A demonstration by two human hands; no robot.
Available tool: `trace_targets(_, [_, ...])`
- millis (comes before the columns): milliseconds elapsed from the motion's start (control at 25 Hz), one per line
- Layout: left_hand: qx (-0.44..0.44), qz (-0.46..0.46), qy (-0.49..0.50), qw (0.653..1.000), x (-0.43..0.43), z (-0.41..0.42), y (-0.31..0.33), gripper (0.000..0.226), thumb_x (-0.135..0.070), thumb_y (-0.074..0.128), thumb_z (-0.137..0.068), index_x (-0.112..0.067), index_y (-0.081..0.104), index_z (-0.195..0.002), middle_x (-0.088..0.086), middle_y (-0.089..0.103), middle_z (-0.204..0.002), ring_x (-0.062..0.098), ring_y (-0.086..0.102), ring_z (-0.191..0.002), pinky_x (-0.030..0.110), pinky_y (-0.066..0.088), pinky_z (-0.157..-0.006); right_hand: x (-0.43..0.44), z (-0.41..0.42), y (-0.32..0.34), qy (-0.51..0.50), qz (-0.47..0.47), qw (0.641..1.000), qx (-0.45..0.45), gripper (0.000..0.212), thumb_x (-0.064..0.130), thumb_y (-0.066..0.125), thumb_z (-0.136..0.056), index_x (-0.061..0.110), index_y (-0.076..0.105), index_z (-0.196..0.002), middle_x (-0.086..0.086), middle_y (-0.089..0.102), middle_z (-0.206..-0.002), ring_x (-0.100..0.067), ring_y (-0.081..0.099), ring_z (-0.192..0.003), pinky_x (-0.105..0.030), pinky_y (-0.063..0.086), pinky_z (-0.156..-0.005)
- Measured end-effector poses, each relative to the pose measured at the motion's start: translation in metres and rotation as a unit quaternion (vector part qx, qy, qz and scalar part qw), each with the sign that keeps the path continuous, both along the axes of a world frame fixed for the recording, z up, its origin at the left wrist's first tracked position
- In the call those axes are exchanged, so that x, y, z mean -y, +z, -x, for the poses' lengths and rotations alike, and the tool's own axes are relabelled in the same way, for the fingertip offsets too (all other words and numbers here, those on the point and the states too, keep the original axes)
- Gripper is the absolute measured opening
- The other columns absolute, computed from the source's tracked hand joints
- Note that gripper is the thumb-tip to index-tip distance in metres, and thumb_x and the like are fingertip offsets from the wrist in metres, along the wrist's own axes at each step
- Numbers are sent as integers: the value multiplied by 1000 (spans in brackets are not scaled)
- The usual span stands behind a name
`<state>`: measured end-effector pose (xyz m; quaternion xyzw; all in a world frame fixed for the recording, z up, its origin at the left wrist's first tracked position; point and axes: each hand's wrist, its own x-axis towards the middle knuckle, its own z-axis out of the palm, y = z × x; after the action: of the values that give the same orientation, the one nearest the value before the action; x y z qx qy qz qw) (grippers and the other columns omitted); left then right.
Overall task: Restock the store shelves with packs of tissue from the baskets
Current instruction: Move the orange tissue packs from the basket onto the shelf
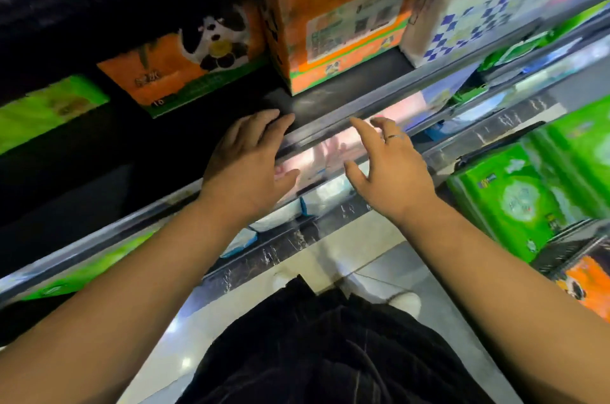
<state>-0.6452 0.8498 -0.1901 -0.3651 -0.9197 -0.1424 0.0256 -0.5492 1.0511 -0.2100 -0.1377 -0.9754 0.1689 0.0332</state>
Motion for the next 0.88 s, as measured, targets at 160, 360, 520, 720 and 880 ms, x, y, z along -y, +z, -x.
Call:
trace_targets(160, [17,29,-95,995,-85,-52,-13,73,-45,62,-75,-14,44,-138,12,51,-136,34,50,-120,43,37,-103,-72,-75,-12,-87,14,996,33,66,38,61,-87,24,36,-147,-18,37,-145,-39,45,-122,-46,48,-91])
trace_targets(360, [54,76,-168,981,-233,-143,-26,82,-43,78,-69,-13,45,-138,14,50,-136,37,49,-122,47,39,-102,-190,-194,-25,-197,23,977,81,70,43,59,-88,26,29,-150,-18,30,-150,-38,40,-129,-46,43,-96])
trace_targets(520, [82,82,-222,968,-328,-202,-41,80,-40,77,-71,-11,45,-138,16,51,-134,37,50,-120,45,39,-103,-259,-273,-39,-252,40,960,118,73,42,59,-88,23,28,-151,-18,28,-151,-39,39,-130,-46,42,-97])
trace_targets(720, [126,111,-294,941,-429,-255,-61,82,-42,74,-74,-15,40,-143,15,45,-140,34,42,-129,44,33,-109,-324,-351,-67,-341,84,925,142,72,40,62,-86,21,33,-149,-20,35,-147,-40,42,-128,-46,46,-94])
trace_targets(880, [165,129,-343,916,-496,-277,-87,82,-43,72,-78,-20,34,-147,11,38,-147,30,34,-135,40,29,-110,-360,-391,-96,-413,128,885,169,70,37,62,-88,20,33,-149,-22,33,-148,-43,41,-128,-49,44,-94])
